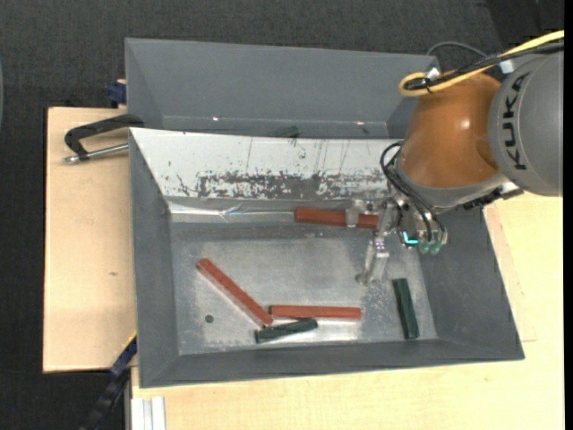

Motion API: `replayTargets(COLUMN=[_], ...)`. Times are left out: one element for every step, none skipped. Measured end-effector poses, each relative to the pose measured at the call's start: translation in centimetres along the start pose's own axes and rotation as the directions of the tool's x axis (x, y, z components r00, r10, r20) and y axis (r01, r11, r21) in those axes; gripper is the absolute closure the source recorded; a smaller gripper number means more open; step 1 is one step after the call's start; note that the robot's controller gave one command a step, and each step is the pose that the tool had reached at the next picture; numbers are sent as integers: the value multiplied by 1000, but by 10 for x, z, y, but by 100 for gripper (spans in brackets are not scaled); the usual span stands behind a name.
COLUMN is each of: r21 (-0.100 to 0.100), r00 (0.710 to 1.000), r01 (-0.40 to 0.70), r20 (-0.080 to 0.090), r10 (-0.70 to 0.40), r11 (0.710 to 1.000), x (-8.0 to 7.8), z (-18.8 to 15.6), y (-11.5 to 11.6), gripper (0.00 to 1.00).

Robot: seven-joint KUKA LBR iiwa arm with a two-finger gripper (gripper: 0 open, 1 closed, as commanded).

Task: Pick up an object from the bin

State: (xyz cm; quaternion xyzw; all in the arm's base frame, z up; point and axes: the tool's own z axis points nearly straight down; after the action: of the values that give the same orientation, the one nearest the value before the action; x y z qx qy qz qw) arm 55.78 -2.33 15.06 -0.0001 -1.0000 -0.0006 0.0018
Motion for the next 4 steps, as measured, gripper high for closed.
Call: replayTargets(r21=[0,3,1,-2], r00=[1000,995,966,965], r01=[1,98,259,263], r20=[7,17,0,5], r10=[-1,-98,-259,-263], r11=[1000,995,966,965], x=[-2,17,47,52], z=[-3,16,45,43], y=[0,8,51,60], gripper=[0,0,0,0])
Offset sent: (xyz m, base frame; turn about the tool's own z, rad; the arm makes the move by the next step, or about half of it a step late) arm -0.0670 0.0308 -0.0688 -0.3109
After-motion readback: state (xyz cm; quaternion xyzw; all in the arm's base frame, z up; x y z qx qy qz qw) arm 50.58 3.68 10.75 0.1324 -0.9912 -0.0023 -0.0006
